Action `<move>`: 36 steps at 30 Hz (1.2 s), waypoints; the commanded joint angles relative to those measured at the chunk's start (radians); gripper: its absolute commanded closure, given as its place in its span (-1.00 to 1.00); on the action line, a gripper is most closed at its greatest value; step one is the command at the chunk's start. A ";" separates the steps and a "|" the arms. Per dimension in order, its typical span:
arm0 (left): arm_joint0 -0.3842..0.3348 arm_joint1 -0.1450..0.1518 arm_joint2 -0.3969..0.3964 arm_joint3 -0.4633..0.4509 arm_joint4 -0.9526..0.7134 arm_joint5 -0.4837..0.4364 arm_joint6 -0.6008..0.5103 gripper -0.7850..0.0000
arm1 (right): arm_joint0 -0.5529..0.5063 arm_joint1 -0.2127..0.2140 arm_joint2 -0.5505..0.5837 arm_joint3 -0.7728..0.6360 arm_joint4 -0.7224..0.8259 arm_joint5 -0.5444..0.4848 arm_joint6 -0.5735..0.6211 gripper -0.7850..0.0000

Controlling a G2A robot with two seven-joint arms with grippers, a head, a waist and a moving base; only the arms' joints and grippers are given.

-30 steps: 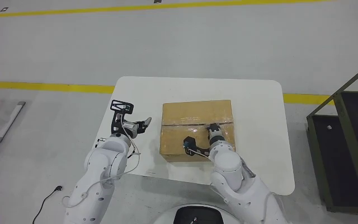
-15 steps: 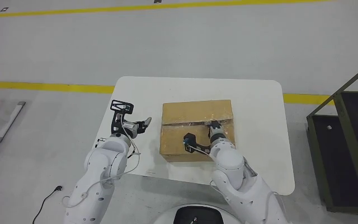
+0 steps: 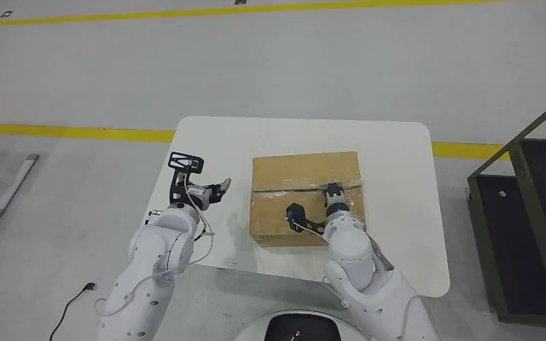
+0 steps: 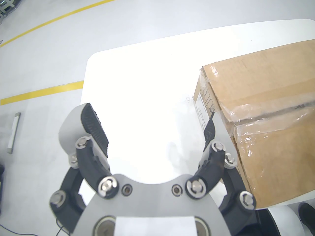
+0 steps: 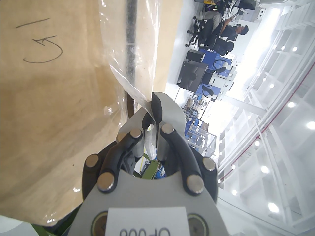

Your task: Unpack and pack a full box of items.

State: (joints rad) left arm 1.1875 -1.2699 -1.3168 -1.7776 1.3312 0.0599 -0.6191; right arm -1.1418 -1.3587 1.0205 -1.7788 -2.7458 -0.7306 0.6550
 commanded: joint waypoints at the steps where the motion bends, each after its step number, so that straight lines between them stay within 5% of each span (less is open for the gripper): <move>1: 0.000 0.000 0.000 0.000 0.000 0.000 0.000 -1.00 | 0.006 -0.004 0.003 0.013 0.014 -0.002 -0.001 1.00; 12: 0.000 0.000 0.000 0.000 0.000 0.000 0.000 -1.00 | 0.018 -0.025 0.036 0.043 0.131 -0.026 0.020 1.00; 19: 0.000 0.000 0.000 0.000 0.000 0.000 0.000 -1.00 | 0.020 -0.030 0.056 0.034 0.153 -0.040 0.026 0.14; 36: 0.000 0.000 0.000 0.000 0.000 0.000 0.000 -1.00 | -0.055 -0.026 0.114 -0.120 0.105 -0.116 0.070 0.04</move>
State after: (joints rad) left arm 1.1875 -1.2699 -1.3168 -1.7776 1.3312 0.0599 -0.6191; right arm -1.1932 -1.3848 1.1300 -1.8957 -2.6394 -0.8456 0.7238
